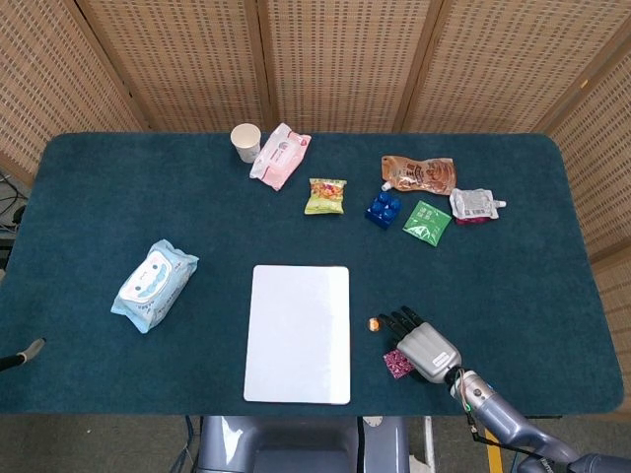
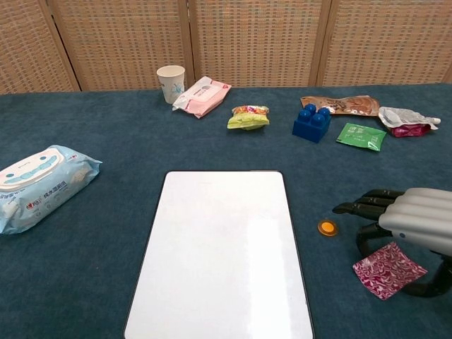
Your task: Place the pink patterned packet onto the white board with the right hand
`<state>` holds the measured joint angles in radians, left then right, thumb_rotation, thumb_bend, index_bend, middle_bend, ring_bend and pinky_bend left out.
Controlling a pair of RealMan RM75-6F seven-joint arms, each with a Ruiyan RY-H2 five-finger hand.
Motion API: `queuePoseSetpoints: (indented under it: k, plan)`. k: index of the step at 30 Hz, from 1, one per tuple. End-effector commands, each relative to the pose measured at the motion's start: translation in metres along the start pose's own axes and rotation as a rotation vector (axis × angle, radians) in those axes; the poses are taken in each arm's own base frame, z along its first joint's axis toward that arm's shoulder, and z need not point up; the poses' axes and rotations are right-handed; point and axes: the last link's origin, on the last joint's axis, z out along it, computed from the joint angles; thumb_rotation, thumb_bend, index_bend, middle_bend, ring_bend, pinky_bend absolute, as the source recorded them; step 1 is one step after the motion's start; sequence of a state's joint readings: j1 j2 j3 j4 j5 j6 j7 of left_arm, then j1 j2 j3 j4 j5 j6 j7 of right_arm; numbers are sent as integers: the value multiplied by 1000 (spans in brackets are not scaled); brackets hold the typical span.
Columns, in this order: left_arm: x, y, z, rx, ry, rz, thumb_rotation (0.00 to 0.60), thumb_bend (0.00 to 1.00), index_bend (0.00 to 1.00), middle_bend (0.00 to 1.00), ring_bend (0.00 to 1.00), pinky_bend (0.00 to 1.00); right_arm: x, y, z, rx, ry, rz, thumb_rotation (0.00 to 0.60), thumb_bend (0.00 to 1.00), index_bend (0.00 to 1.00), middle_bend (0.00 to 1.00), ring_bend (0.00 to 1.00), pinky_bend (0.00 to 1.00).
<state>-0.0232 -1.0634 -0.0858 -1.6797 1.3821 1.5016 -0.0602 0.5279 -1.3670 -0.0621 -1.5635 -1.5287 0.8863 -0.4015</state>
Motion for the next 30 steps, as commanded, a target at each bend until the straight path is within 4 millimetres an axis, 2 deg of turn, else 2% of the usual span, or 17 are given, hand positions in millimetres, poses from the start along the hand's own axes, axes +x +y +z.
queuePoseSetpoints:
  k: [1, 10, 18, 23, 30]
  plan:
    - [0, 0, 0, 0, -1, 0, 584, 0, 0, 0, 0, 0, 1, 0, 1, -1, 1, 4, 600, 311, 625, 0, 0, 0]
    - [0, 0, 0, 3, -1, -2, 584, 0, 0, 0, 0, 0, 15, -1, 0, 6, 36, 31, 600, 312, 625, 0, 0, 0]
    - [0, -1, 0, 5, -4, -4, 582, 0, 0, 0, 0, 0, 57, -12, 8, 47, 86, 41, 600, 311, 625, 0, 0, 0]
    - [0, -1, 1, 6, -7, -3, 585, 0, 0, 0, 0, 0, 84, -30, 25, 86, 92, 21, 600, 311, 625, 0, 0, 0]
    - [1, -5, 3, 22, -8, -15, 583, 0, 0, 0, 0, 0, 101, -69, 59, 113, 79, 23, 600, 311, 625, 0, 0, 0]
